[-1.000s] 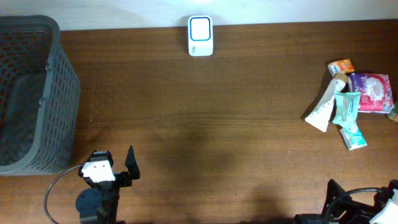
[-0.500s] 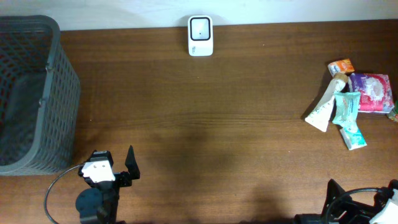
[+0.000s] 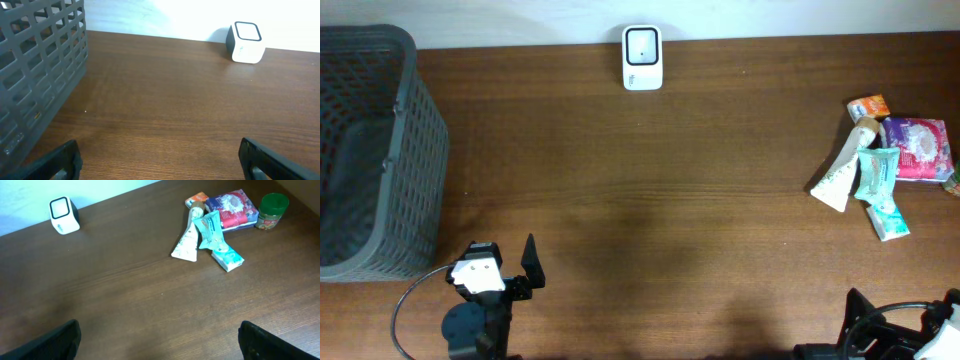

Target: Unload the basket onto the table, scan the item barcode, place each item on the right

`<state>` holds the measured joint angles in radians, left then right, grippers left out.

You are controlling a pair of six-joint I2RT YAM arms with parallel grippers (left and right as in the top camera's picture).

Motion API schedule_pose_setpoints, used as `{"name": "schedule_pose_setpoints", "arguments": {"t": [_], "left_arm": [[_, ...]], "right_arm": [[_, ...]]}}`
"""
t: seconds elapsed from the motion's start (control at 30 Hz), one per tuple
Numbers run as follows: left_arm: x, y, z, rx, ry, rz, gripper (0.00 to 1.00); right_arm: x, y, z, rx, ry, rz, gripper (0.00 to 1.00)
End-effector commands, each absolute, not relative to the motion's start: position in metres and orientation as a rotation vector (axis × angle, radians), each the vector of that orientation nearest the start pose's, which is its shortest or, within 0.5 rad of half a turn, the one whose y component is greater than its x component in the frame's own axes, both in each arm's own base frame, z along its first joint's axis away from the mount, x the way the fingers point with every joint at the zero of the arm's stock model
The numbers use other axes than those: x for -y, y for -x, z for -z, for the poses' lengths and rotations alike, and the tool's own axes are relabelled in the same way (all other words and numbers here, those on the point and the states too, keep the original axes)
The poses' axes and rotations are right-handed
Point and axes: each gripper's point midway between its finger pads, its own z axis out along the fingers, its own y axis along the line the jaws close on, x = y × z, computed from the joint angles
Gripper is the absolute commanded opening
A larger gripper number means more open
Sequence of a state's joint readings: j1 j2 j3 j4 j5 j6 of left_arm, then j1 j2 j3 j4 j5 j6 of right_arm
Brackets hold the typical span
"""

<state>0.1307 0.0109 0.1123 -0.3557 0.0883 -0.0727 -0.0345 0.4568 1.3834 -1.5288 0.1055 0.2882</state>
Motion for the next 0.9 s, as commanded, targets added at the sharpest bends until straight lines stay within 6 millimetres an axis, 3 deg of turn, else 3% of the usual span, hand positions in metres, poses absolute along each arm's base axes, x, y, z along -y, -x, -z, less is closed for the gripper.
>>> {"name": "schedule_pose_setpoints", "arguments": {"t": [0.0,0.33,0.47,0.63,0.77,0.87], "left_arm": [[-0.017,-0.230,-0.138,-1.823,0.140,0.038,0.99],[-0.017,-0.230,-0.138,-1.823,0.140,0.038,0.99],[-0.017,-0.230,-0.138,-1.823,0.140,0.038,0.99],[-0.017,-0.230,-0.138,-1.823,0.140,0.038,0.99],[-0.017,-0.230,-0.138,-1.823,0.140,0.038,0.99],[-0.017,-0.230,-0.138,-1.823,0.140,0.038,0.99]], "right_arm": [[0.020,-0.083,-0.321,-2.133,-0.398,-0.037,0.99],[0.021,-0.092,-0.311,-2.156,-0.403,-0.029,0.99],[0.021,-0.119,-0.306,-2.093,-0.362,-0.025,0.99],[0.010,-0.160,-0.295,-1.875,-0.225,-0.077,0.99],[0.010,-0.184,-0.276,-1.724,-0.207,-0.092,0.99],[-0.004,-0.206,-0.256,-1.643,-0.061,-0.103,0.99]]}}
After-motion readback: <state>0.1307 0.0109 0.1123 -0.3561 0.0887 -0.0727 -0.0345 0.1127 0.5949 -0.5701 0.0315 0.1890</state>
